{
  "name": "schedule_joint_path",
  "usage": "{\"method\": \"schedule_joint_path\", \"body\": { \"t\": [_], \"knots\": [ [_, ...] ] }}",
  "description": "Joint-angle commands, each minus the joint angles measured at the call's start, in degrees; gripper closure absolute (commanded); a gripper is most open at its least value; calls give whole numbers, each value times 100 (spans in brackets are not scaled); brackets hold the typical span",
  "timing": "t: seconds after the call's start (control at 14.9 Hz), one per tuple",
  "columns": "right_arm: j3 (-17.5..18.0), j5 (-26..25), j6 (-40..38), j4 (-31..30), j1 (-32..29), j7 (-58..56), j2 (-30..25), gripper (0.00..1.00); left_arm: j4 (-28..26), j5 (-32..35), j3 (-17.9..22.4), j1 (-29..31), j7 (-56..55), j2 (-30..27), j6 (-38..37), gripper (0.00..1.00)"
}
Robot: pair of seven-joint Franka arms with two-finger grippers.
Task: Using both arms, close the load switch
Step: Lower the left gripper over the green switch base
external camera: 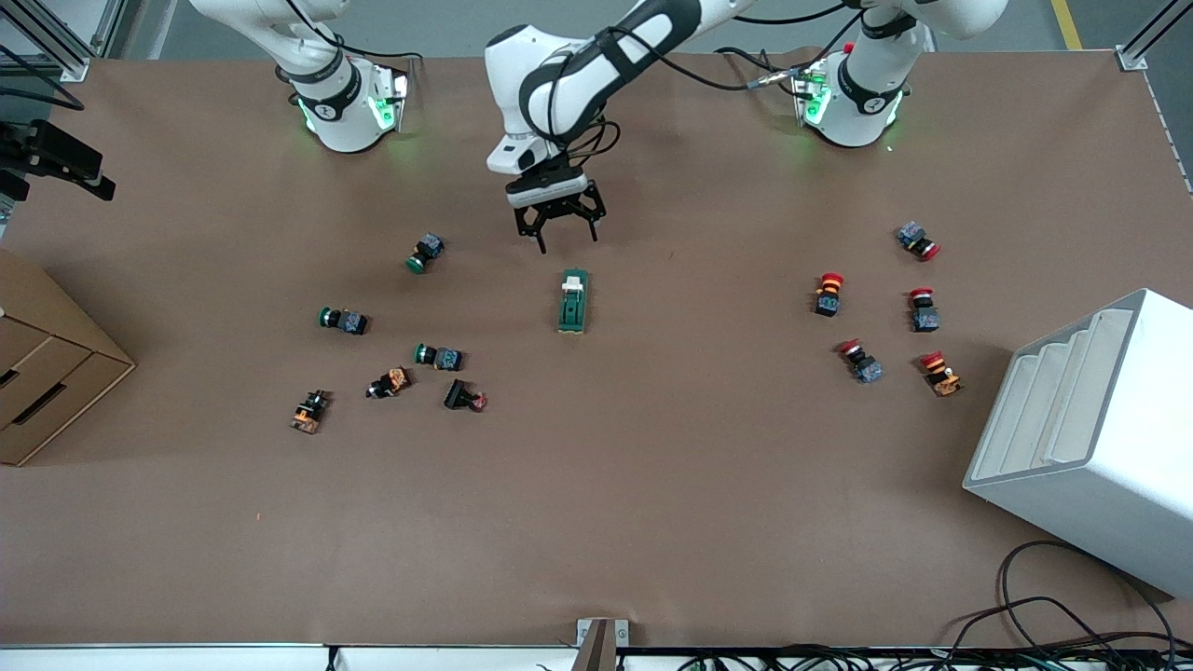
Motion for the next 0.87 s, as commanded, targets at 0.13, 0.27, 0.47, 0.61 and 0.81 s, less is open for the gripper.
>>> {"method": "schedule_joint_path", "body": {
  "t": [0.13,0.27,0.47,0.61,0.81],
  "knots": [
    [-53,-51,37,22,-31,74,305,0,-600,1305,1,-248,-1475,81,75,1],
    [-96,-51,185,93,-40,21,395,0,-671,2034,10,-335,-2038,274,75,1],
    [-123,-51,204,66,-23,-111,580,0,-732,2800,28,-362,-2295,529,5,1],
    [-123,28,212,5,-5,-50,597,0,-768,2986,54,-362,-2295,582,-4,1],
    [-88,369,388,-83,100,1053,606,0,-777,3363,89,-362,-2304,687,-205,1]
  ]
}}
